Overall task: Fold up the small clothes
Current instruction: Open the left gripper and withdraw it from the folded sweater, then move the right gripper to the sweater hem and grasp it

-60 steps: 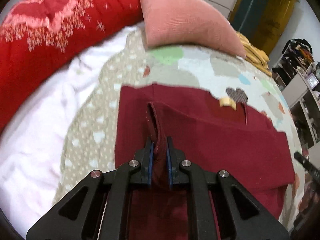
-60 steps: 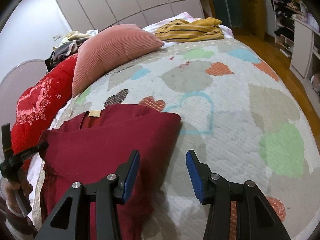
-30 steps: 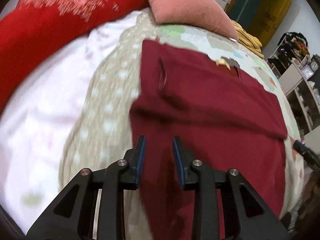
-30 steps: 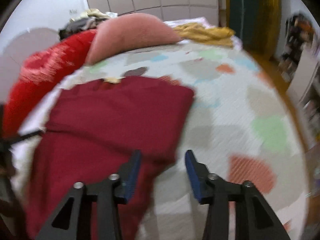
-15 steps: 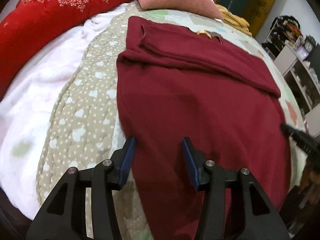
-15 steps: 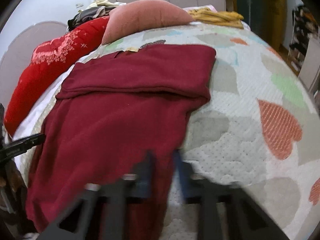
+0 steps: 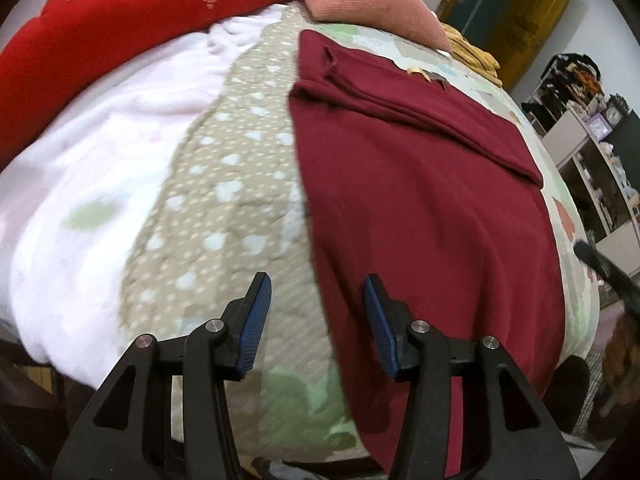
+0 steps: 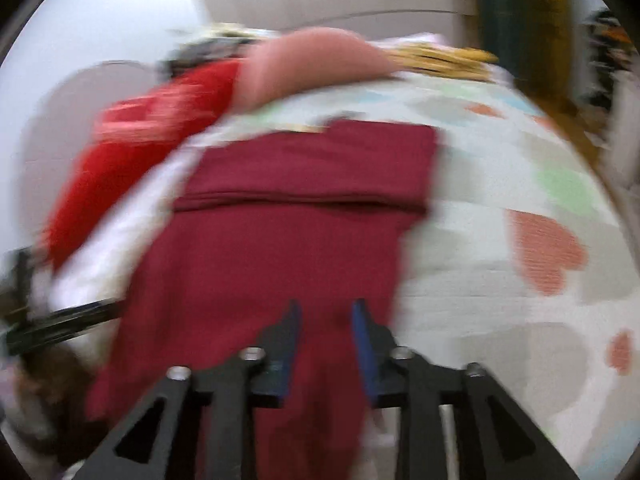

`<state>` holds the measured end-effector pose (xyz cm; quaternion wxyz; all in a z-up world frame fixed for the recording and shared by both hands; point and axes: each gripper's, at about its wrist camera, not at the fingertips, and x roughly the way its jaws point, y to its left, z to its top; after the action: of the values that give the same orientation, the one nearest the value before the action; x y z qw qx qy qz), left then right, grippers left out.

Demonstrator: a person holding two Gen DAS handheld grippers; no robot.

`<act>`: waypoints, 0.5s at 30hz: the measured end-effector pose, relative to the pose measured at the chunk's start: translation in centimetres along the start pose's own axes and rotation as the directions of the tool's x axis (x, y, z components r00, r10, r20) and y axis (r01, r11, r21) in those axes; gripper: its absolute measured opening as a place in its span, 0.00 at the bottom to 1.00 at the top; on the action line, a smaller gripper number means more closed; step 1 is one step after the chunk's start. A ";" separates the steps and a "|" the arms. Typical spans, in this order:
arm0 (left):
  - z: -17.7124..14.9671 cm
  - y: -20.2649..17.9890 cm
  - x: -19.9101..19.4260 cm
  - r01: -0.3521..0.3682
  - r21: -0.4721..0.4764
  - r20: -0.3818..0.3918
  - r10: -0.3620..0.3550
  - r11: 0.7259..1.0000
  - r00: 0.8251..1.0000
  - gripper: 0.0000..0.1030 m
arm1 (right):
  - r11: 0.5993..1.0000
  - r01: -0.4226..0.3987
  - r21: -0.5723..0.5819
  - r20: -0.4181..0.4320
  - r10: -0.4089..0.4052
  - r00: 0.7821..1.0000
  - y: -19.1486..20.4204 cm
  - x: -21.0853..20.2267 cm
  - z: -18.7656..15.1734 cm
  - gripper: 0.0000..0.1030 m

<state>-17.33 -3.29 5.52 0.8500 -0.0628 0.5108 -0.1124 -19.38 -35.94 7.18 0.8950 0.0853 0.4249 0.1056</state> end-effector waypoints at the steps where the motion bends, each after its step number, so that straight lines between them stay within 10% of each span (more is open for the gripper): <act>1: 0.0 0.3 -0.1 -0.005 -0.008 -0.004 0.005 1.000 1.000 0.45 | 0.994 -0.102 -0.041 -0.016 0.101 0.995 2.1 -0.2 -0.4 0.41; 7: -0.5 2.3 -1.1 -0.035 -0.051 0.002 0.035 0.998 0.999 0.45 | 0.874 -0.458 -0.163 -0.182 0.429 0.885 12.0 3.2 -2.6 0.41; 15: -1.0 4.3 -4.3 -0.023 -0.065 0.051 0.026 0.998 0.998 0.45 | 0.889 -0.279 -0.364 -0.300 0.172 0.938 18.0 9.0 -5.6 0.41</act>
<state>-19.64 1.96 7.75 0.8619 -0.0869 0.4925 -0.0837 -20.29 -15.93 1.33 0.8114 -0.0652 0.4944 0.3049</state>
